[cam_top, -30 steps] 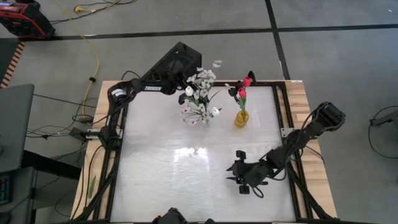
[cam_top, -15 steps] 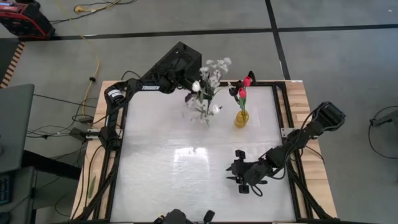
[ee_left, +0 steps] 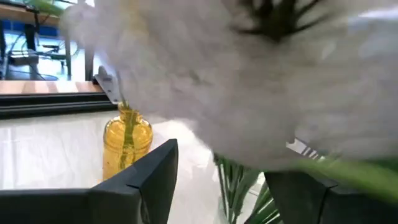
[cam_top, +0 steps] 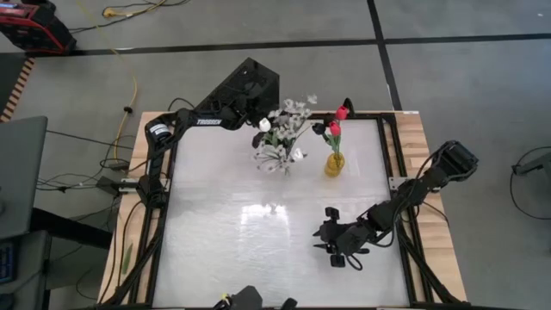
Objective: Sort flowers into vase by color
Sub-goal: Return to Home Position
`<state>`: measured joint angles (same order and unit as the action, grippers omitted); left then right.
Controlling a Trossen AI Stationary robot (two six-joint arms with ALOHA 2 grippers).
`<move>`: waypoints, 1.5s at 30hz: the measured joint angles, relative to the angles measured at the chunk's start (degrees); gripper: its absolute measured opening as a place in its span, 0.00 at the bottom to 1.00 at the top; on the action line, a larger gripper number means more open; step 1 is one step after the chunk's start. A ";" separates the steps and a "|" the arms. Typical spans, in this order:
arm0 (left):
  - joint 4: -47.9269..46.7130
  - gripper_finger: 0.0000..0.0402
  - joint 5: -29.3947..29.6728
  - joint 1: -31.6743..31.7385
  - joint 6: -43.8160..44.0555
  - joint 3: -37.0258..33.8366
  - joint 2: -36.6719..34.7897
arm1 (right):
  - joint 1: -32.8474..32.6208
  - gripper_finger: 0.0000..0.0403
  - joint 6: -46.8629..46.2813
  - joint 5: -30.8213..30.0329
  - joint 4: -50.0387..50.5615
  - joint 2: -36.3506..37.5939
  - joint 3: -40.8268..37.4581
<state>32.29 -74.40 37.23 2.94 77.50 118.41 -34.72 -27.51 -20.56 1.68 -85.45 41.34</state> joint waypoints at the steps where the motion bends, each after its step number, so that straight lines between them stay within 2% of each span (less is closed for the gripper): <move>1: -0.06 0.54 -0.33 0.00 0.14 0.01 0.00 | 0.00 0.45 0.00 0.10 0.01 0.00 0.00; 10: -5.64 0.55 -1.33 1.09 -3.18 0.01 -1.75 | 0.00 0.45 0.15 0.42 1.13 0.00 0.00; 16: -21.88 0.55 4.26 2.98 -14.21 -0.01 -3.58 | 0.00 0.45 0.59 1.01 1.26 0.00 0.00; 21: -39.91 0.55 12.62 4.27 -26.47 -0.01 -6.94 | 0.00 0.45 1.11 1.14 1.30 0.00 0.00; 25: -51.59 0.55 22.79 3.96 -34.84 -0.01 -11.54 | 0.32 0.45 3.01 1.14 1.27 0.00 0.00; 29: -60.33 0.55 38.37 3.12 -36.59 -0.01 -16.26 | 1.63 0.45 3.92 1.14 1.33 0.11 0.02; 35: -74.25 0.55 71.09 1.68 -26.37 0.01 -23.60 | 3.62 0.45 5.54 1.06 7.02 6.87 0.04; 37: -80.14 0.55 78.70 1.66 -22.13 0.01 -25.78 | 4.38 0.45 6.27 0.96 10.67 10.80 0.07; 40: -88.95 0.55 83.86 1.73 -15.95 0.00 -28.63 | 5.58 0.45 8.19 0.88 14.16 17.24 0.06; 43: -94.78 0.55 84.18 1.38 -8.64 -1.94 -31.90 | 6.63 0.45 9.49 0.72 16.48 23.01 0.06; 45: -94.04 0.55 84.30 0.29 -4.14 -5.33 -35.26 | 7.17 0.45 10.06 0.79 18.07 26.31 0.06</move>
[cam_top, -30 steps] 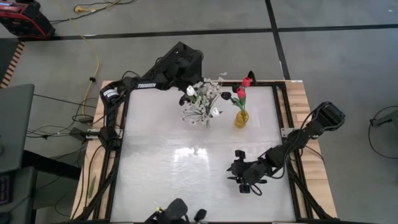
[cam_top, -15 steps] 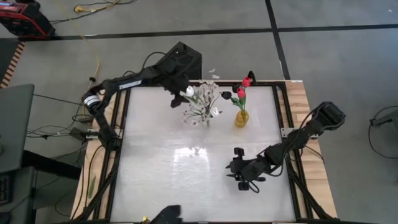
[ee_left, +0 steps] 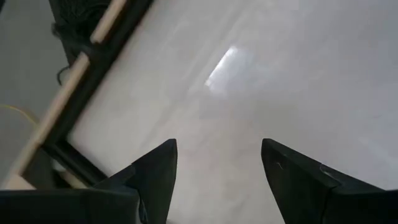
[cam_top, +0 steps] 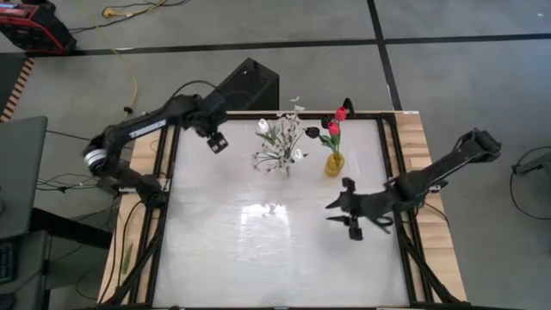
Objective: Sort flowers into vase by color
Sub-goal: Return to Home Position
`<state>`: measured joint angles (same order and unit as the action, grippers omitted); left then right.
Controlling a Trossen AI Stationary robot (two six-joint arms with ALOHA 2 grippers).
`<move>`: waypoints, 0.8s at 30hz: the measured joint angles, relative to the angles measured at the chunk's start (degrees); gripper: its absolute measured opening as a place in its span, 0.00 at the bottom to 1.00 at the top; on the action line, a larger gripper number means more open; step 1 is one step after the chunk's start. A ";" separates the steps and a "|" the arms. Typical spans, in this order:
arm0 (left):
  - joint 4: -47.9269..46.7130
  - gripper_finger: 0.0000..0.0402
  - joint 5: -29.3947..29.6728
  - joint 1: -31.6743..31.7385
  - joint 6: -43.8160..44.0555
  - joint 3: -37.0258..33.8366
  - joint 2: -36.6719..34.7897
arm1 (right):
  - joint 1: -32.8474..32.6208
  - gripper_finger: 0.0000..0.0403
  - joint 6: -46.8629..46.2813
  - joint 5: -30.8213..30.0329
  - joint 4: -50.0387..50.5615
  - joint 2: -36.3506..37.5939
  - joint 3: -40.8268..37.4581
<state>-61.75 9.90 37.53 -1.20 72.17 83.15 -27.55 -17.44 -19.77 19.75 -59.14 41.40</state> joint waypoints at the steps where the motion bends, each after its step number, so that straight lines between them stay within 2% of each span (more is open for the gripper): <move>1: 1.53 0.55 0.01 -0.88 1.99 -2.40 -2.02 | 0.24 0.45 0.02 -0.02 0.44 1.48 0.00; 3: 8.56 0.55 -0.32 -3.56 5.40 -8.84 -6.45 | 0.85 0.44 0.16 -0.54 0.57 4.14 -0.87; 6: 23.96 0.55 -4.33 -8.72 8.27 -20.94 -13.49 | 2.30 0.42 -0.02 -1.07 -0.97 6.90 -3.44; 12: 66.36 0.55 -17.52 -20.38 13.59 -42.74 -23.71 | 5.63 0.31 0.94 1.41 -14.46 8.87 -11.06; 14: 80.11 0.55 -18.65 -24.16 13.50 -48.73 -25.33 | 6.89 0.24 1.38 3.84 -21.45 7.91 -13.80; 17: 96.66 0.55 -15.94 -28.73 13.98 -55.47 -26.18 | 8.41 0.13 2.40 6.34 -30.00 5.70 -16.56; 20: 104.45 0.55 -12.54 -31.41 13.92 -58.94 -26.15 | 10.06 0.04 4.39 6.43 -31.42 4.11 -16.78; 24: 103.08 0.55 -10.69 -32.24 13.91 -60.12 -26.43 | 14.31 0.06 6.01 6.48 -28.93 5.41 -16.78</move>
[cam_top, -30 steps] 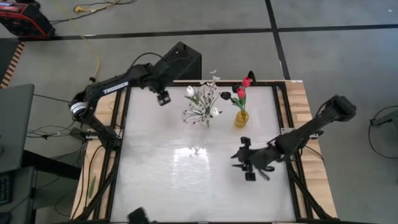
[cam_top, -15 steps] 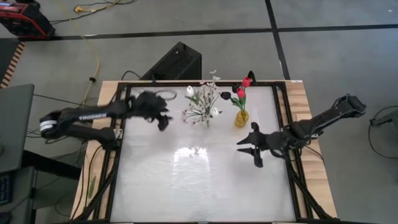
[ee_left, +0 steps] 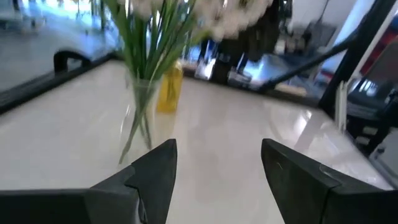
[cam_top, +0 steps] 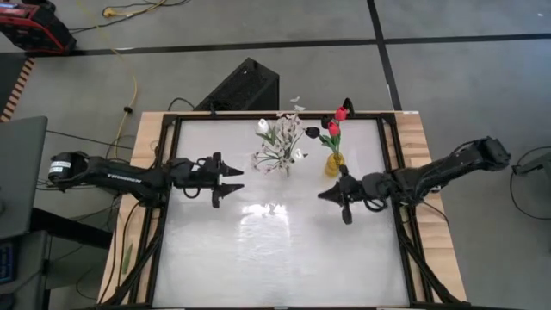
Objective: Sort flowers into vase by color
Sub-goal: Return to Home Position
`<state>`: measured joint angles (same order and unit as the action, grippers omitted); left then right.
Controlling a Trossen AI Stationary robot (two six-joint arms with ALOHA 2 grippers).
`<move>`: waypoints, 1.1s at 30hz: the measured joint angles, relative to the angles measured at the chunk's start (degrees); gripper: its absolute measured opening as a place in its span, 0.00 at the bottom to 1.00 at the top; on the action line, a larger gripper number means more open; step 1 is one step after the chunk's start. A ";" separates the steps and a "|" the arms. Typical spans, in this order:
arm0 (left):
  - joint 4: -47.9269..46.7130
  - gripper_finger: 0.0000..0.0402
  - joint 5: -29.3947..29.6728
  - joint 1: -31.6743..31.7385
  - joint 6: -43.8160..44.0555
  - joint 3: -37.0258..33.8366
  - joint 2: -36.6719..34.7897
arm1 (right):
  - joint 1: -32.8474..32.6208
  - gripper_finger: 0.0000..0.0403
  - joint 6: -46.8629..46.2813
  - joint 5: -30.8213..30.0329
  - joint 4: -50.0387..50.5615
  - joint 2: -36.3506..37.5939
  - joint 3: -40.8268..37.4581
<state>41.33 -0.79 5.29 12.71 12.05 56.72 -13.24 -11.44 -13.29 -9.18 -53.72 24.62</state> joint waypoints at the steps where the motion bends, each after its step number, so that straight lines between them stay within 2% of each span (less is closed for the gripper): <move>1: -2.03 0.55 0.00 0.08 0.00 0.01 -0.79 | 1.20 0.06 0.07 0.08 1.24 1.02 0.00; 5: -10.67 0.55 -0.38 0.45 0.00 0.04 -7.07 | 5.25 0.04 0.38 1.61 6.82 5.41 -0.26; 10: -23.14 0.55 0.14 0.15 -0.38 0.04 -17.17 | 7.60 0.04 1.00 4.24 5.73 10.40 -3.97; 14: -29.90 0.55 3.11 -1.13 -0.44 0.04 -23.75 | 8.56 0.05 0.75 4.28 5.80 14.79 -7.22; 19: -35.89 0.55 8.07 -3.65 -0.10 0.04 -28.76 | 8.53 0.05 0.84 4.28 3.13 21.20 -11.87; 21: -35.99 0.55 9.99 -4.90 -0.08 -0.33 -29.68 | 8.53 0.05 0.85 4.28 -0.07 23.57 -14.80; 25: -30.47 0.55 11.67 -6.77 0.09 -4.30 -30.69 | 8.53 0.05 0.41 4.56 -5.05 27.19 -19.98; 33: -29.95 0.55 12.01 -7.07 1.11 -9.66 -35.90 | 9.92 0.05 0.37 7.82 -2.11 34.13 -22.99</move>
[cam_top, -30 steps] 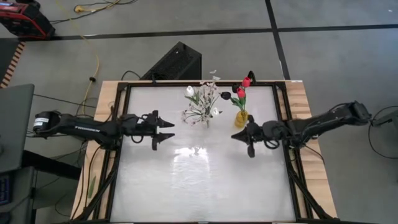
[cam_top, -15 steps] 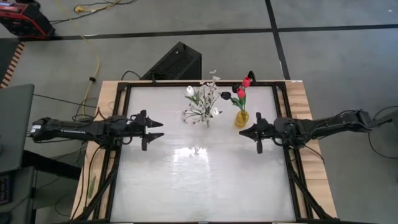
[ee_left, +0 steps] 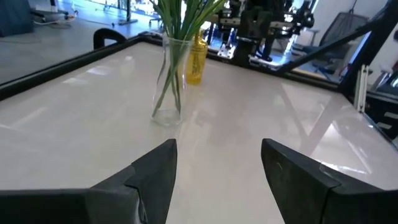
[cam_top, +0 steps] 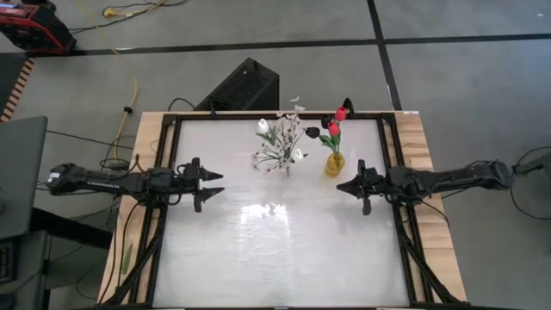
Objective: Sort flowers into vase by color
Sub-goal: Return to Home Position
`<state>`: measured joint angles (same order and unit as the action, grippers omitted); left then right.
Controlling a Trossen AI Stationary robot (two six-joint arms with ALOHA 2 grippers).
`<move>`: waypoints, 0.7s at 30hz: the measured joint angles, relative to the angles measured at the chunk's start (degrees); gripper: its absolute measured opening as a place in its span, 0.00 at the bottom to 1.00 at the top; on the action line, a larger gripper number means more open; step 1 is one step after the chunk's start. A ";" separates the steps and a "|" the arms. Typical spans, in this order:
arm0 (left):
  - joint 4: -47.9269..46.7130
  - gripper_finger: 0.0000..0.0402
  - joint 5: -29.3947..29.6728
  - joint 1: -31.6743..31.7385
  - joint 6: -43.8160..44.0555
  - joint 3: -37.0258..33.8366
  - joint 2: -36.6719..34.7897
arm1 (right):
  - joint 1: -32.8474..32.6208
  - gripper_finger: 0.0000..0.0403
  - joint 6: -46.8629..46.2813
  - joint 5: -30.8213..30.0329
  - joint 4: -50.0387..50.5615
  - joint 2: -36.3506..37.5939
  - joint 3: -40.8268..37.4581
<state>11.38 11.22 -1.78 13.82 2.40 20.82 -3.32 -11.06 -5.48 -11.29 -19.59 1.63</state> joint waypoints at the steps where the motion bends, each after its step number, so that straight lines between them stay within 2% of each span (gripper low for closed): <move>1: 0.04 0.55 0.00 0.00 0.35 -0.47 -0.80 | 0.71 0.05 -0.01 0.03 1.44 1.08 -0.05; 10: -2.05 0.55 -0.24 0.02 -0.91 -1.77 -7.53 | 9.29 0.05 1.05 4.13 13.08 12.39 0.06; 13: -1.88 0.55 -0.24 0.02 -1.82 -1.79 -8.93 | 11.49 0.05 3.44 7.76 12.96 14.99 0.09; 21: -1.63 0.55 -0.36 0.02 0.23 -1.83 -9.38 | 15.18 0.05 8.03 8.74 9.38 16.36 -1.16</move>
<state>9.75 10.86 -1.76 14.06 0.57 11.44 11.86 -3.03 3.27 -1.91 -3.23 0.47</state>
